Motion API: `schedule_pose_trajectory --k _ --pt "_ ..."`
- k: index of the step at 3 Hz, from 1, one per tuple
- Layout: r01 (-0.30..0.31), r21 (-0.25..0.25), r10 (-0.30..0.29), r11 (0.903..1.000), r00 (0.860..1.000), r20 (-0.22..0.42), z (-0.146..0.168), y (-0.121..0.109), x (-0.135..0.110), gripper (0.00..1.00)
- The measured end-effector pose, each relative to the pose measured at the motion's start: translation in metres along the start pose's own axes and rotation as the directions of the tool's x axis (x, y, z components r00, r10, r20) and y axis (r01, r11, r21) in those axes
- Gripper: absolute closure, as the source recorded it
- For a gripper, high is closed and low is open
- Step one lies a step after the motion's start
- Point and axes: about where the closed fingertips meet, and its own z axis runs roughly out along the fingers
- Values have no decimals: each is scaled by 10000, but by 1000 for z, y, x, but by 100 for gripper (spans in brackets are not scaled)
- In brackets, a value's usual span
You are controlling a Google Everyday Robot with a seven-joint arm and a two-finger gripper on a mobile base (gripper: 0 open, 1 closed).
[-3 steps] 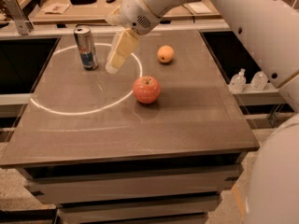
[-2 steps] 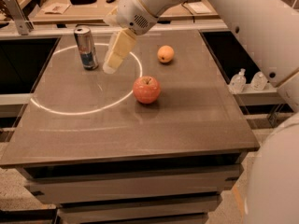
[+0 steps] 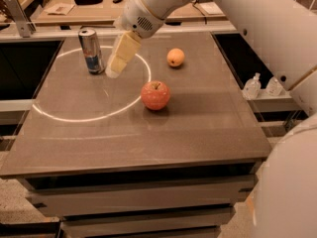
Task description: Move redbull can near orange
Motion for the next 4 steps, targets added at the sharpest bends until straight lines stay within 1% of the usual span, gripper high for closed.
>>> schedule_pose_trajectory --k 1,2,3,4 --pt "-400 974 442 9944 9982 -415 11 -14 10 0" --pt "-475 1705 632 9842 9942 -876 29 -40 18 0" --pt "-811 1775 1027 9808 9879 -1160 51 -68 23 0" --pt "-997 1401 1193 9851 9830 -1395 75 -87 18 0"
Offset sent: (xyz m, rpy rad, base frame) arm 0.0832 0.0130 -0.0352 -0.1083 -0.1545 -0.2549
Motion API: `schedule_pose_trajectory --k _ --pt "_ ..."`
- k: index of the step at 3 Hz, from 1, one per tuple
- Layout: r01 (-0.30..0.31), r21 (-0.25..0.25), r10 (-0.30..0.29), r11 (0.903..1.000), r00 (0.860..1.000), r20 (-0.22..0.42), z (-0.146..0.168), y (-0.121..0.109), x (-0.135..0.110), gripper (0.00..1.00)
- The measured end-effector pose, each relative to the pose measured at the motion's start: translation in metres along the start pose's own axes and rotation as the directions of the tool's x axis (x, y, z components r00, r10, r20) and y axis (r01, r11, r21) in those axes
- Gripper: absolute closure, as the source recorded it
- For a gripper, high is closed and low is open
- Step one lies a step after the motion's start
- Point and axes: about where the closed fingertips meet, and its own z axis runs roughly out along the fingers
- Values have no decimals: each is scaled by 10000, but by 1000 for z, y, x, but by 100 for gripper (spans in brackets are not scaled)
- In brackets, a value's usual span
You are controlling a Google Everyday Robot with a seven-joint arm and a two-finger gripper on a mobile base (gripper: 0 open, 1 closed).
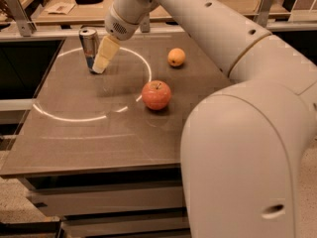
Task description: Move redbull can near orange
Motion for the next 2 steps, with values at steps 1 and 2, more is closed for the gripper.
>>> schedule_pose_trajectory --k 1,2 --pt "-214 -443 214 9988 9998 12 20 -9 -10 0" --pt "-852 -849 922 9927 9923 822 28 -19 -19 0"
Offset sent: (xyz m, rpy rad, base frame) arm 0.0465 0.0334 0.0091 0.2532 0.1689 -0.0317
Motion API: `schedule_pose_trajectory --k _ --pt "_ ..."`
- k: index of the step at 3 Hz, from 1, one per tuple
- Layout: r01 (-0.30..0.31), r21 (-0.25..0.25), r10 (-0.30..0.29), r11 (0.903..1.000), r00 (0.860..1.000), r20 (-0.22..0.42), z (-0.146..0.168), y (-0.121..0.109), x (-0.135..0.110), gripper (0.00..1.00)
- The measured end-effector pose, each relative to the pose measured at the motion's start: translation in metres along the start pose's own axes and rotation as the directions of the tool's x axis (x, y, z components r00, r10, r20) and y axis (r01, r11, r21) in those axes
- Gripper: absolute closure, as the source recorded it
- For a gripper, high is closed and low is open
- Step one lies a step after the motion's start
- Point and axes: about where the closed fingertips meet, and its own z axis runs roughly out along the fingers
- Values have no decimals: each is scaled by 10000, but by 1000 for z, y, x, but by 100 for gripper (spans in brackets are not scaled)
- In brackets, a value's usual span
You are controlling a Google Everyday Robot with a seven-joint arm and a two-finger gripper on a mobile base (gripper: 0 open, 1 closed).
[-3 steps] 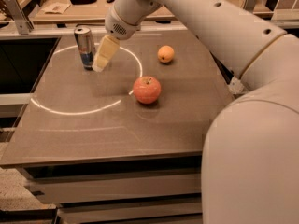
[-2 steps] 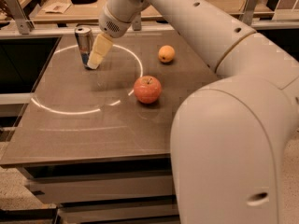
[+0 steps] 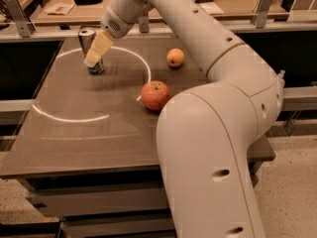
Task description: Move redbull can near orange
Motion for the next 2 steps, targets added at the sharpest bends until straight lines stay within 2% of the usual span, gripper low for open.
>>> schedule_pose_trajectory --k 1,2 --pt "-523 -318 540 9981 9971 544 4 -5 -5 0" --pt "-669 -539 711 9963 9942 801 5 -8 -8 18"
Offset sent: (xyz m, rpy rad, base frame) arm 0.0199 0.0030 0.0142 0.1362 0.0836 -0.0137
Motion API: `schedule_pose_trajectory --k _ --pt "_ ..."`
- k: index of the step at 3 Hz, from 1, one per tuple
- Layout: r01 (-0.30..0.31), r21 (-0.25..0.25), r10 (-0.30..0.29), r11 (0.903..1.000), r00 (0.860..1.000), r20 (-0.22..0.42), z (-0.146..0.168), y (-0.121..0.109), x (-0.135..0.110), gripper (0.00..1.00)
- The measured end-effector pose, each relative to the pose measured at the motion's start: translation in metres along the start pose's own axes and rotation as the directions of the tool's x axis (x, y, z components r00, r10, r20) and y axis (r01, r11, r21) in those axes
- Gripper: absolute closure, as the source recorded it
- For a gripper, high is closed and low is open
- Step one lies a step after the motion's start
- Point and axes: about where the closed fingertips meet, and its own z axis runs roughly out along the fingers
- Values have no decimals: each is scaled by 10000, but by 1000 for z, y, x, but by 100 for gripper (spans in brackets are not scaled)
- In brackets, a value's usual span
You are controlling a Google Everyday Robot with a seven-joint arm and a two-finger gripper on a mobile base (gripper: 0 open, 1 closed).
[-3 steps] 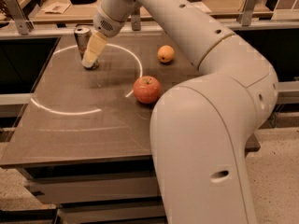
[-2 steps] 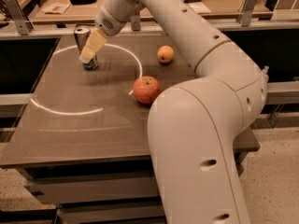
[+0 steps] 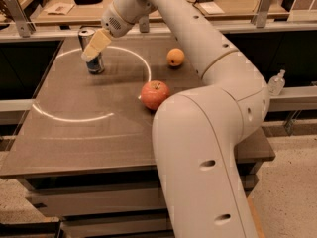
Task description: Move redbull can near orange
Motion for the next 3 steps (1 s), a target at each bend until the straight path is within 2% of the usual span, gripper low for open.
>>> schedule_pose_trajectory --k 3 --pt "96 -385 -100 9992 9999 -106 2 -1 -1 88"
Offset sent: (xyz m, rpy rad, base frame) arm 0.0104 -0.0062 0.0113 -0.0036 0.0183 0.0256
